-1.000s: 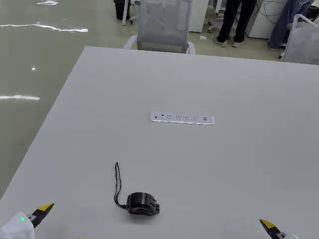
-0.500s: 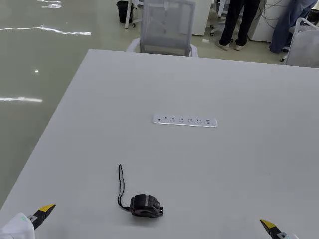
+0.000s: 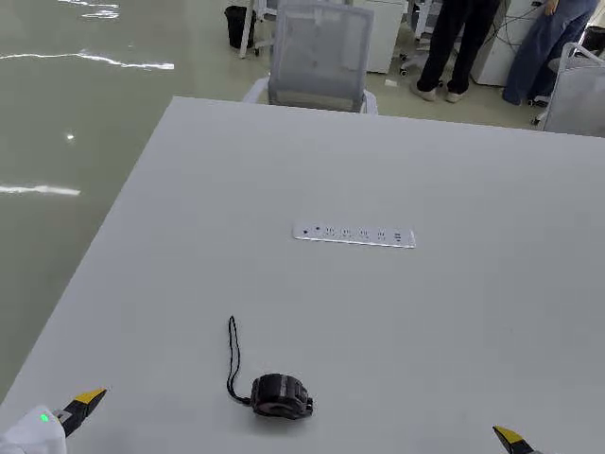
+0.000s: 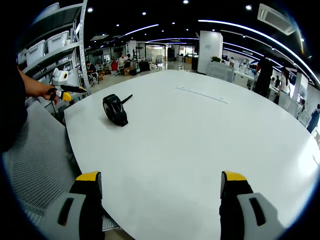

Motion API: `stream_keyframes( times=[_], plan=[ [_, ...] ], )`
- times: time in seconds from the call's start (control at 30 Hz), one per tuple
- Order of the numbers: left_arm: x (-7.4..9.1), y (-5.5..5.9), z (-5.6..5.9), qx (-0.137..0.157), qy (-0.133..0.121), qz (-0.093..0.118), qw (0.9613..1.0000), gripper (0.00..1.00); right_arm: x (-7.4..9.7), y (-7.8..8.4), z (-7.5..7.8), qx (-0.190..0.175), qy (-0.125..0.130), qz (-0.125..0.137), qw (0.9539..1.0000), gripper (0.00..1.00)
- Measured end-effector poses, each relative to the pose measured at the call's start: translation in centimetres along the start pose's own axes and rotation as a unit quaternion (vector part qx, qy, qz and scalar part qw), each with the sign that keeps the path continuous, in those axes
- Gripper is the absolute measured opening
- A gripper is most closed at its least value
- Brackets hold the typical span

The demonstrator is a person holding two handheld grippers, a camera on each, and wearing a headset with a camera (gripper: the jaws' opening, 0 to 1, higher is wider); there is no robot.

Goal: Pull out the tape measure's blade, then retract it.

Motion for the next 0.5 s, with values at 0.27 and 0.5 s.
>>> stream_keyframes(
  times=[0.27, 0.5],
  plan=[
    [-0.22, 0.18, -0.26, 0.0, 0.002, 0.0, 1.0, 0.99, -0.08, 0.01, -0.1, -0.004, 0.002, -0.002, 1.0, 1.0],
    [-0.13, -0.26, -0.42, -0.001, -0.001, 0.003, 1.0, 0.99, -0.33, -0.24, -0.03, -0.002, 0.001, -0.001, 1.0, 1.0]
  ],
)
Point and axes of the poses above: the centre of the closed fingertips' face, and the gripper's own axes: x roughly backward along the fingers, z roughly to its right, y roughly out of its underside, the point moved 9 cm from there along x, roughly backward along the fingers, and after that the axes turned 7 degrees about -z, right-handed, at the moved point
